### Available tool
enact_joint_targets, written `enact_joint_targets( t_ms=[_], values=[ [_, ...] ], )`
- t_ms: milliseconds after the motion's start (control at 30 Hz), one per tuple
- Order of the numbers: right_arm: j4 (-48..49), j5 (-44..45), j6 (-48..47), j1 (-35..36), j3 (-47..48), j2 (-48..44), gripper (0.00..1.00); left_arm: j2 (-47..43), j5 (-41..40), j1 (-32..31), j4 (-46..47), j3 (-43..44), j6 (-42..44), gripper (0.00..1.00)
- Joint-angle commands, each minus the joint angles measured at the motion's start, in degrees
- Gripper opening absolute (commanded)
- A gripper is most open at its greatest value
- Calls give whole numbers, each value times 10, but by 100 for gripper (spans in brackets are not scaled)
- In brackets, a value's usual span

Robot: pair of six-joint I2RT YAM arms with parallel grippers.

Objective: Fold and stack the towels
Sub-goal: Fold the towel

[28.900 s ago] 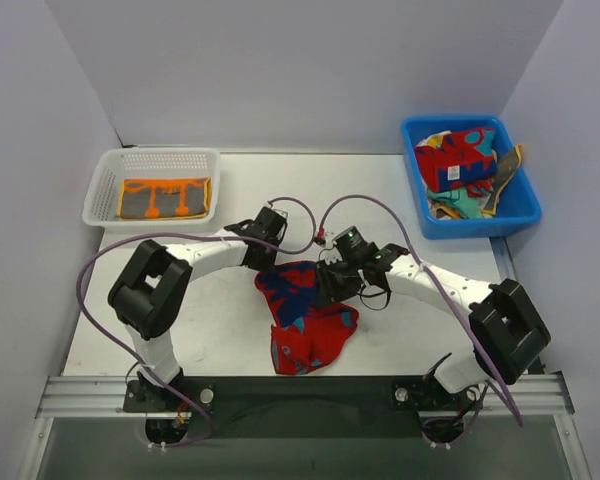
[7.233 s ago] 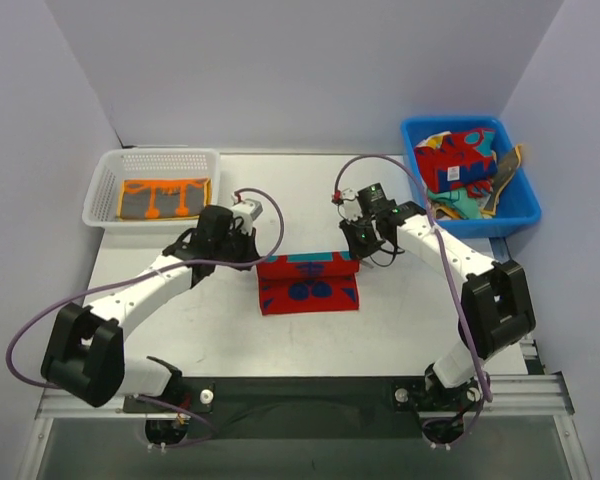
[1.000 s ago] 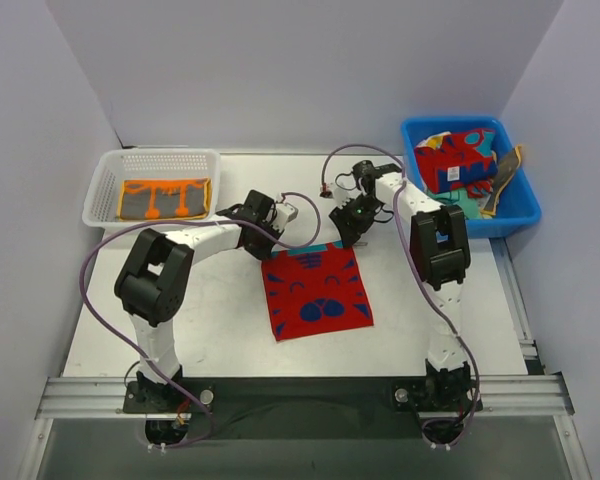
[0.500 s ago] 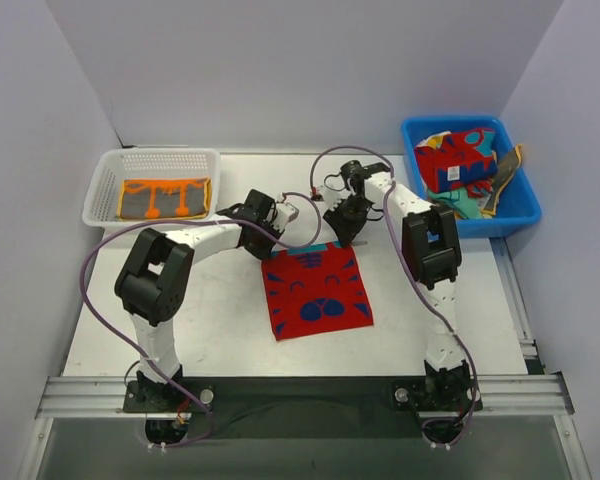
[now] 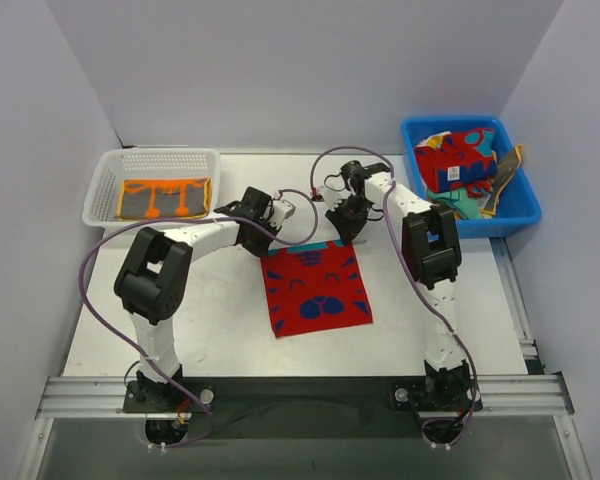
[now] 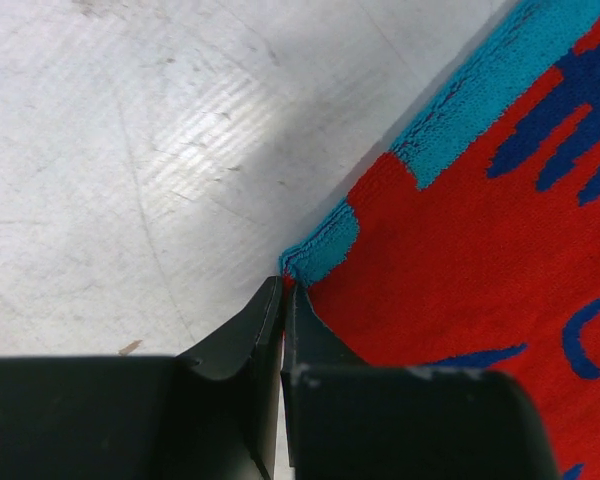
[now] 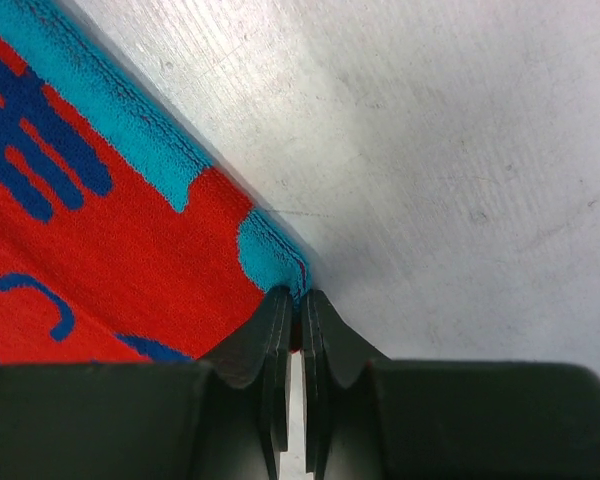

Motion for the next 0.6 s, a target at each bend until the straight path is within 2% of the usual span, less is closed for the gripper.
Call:
enact_joint_targets(
  t_ms=[0, 400, 567],
  values=[
    [-41, 14, 4, -14, 3, 0, 0, 11, -20, 26, -23, 32, 1, 0],
    [76, 29, 77, -28, -11, -81, 0, 1, -22, 50, 48, 68, -20, 0],
    [157, 56, 100, -26, -75, -138, 0, -21, -16, 57, 90, 51, -23, 0]
  ],
)
